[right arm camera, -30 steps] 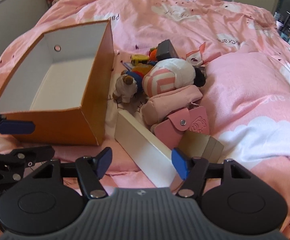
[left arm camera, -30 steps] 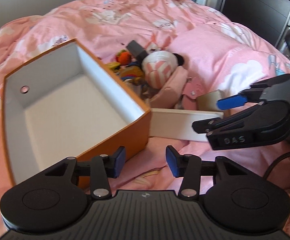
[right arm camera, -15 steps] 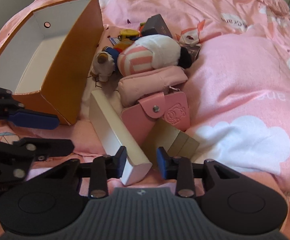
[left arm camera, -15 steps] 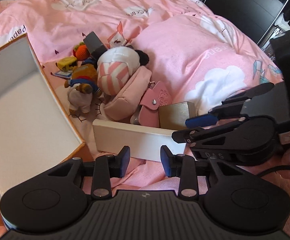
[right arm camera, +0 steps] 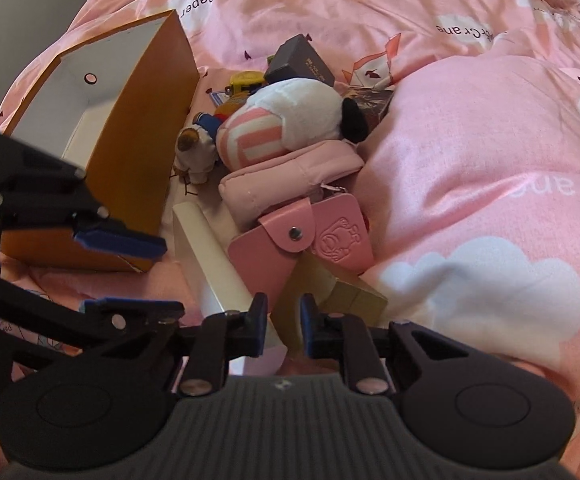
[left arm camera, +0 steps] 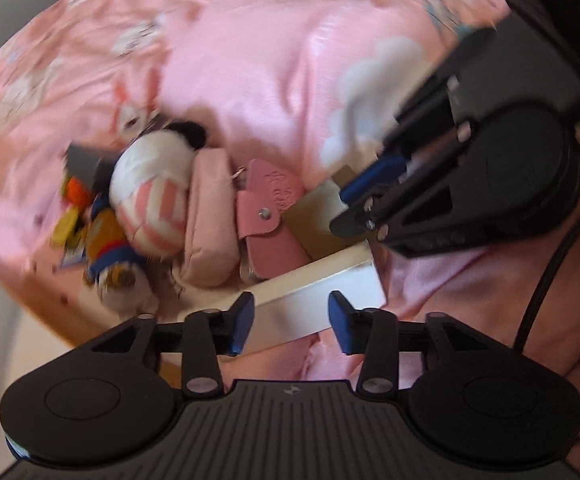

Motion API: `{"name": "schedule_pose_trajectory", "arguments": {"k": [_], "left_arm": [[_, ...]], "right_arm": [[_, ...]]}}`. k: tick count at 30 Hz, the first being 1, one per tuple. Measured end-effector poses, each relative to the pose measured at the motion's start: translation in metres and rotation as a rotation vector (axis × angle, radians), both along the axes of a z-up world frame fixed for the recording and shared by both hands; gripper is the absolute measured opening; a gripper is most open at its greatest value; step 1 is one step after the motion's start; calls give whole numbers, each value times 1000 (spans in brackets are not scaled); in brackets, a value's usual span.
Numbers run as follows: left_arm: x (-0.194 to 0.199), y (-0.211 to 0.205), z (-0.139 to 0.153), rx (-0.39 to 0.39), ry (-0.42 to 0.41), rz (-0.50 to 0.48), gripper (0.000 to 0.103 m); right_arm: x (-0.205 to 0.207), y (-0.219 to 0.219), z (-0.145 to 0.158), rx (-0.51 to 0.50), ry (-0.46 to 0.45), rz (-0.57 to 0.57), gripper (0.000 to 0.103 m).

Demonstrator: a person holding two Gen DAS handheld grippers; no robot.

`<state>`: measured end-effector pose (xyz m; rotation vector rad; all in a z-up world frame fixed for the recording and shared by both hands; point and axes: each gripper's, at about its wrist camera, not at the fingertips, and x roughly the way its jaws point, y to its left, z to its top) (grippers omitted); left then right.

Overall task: Organize objects
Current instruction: 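Reach the left gripper toward the white power bank while the right gripper approaches the tan box, then grasp the white power bank with the left gripper while the right gripper grasps the tan box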

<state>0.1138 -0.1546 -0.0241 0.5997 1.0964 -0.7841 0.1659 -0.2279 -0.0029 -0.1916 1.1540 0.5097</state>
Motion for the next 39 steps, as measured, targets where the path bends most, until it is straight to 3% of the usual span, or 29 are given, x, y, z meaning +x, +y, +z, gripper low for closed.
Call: {"name": "schedule_pose_trajectory", "arguments": {"k": [2, 6, 11, 16, 21, 25, 34, 39], "left_arm": [[3, -8, -5, 49, -27, -114, 57], [6, -20, -21, 140, -31, -326, 58], [6, -30, -42, 241, -26, -510, 58], [13, -33, -63, 307, 17, -605, 58], [19, -37, -84, 316, 80, -646, 70], [15, -37, -102, 331, 112, -670, 71], [-5, -21, -115, 310, 111, -658, 52], [-19, -10, -117, 311, 86, -579, 43]], "right_arm": [[2, -5, 3, -3, -1, -3, 36], [11, -14, 1, -22, 22, -23, 49], [23, -25, -22, -13, 122, -82, 50], [28, -29, -38, 20, 173, -110, 59], [32, -26, -46, 34, 197, -104, 60], [33, -26, -51, 42, 199, -97, 60], [25, -20, -48, 54, 180, -74, 52], [15, -19, -33, 28, 117, -66, 50]]}}
